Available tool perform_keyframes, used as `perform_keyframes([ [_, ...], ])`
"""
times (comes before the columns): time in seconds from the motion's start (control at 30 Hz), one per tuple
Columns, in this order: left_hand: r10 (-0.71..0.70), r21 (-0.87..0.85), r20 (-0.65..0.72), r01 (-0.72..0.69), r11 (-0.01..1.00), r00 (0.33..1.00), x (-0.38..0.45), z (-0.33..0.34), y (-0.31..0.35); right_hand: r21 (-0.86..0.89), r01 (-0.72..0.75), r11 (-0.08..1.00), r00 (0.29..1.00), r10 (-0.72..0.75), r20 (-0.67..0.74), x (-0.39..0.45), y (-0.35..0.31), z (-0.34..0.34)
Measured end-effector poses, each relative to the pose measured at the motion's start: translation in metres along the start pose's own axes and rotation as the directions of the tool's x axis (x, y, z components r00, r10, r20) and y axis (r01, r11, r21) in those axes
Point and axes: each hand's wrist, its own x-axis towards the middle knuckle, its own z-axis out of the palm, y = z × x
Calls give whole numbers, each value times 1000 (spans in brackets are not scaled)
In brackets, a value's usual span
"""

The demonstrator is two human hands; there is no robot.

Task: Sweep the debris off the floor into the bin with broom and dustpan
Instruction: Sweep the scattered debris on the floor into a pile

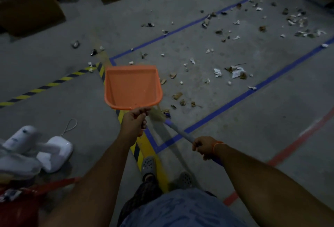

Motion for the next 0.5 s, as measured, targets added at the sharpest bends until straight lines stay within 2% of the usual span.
perform_keyframes([
  [0.2,3,-22,-58,-4,1000,998,-19,-1,-2,10,-79,997,996,79,-44,12,12,-11],
  [0.33,-13,4,-101,14,1000,995,-31,3,3,61,-101,993,962,113,-250,20,11,-20],
  [0.43,-13,-22,-114,10,1000,993,-37,5,1,1,-63,998,919,58,-389,18,12,-26],
  [0.5,-13,-31,-116,9,999,993,-38,5,-1,3,-34,999,902,32,-430,17,17,-28],
])
